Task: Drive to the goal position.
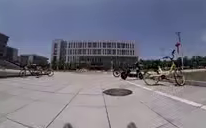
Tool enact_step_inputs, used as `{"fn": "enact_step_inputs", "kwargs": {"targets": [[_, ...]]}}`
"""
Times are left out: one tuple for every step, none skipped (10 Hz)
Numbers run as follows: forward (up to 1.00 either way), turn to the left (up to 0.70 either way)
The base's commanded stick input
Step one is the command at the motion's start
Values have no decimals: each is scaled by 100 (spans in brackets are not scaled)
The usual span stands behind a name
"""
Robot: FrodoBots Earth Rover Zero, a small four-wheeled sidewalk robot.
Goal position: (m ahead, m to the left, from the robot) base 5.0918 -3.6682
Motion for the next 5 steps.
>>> {"fn": "enact_step_inputs", "kwargs": {"targets": [[45, 3], [45, 3], [45, 3], [45, 3], [45, 3]]}}
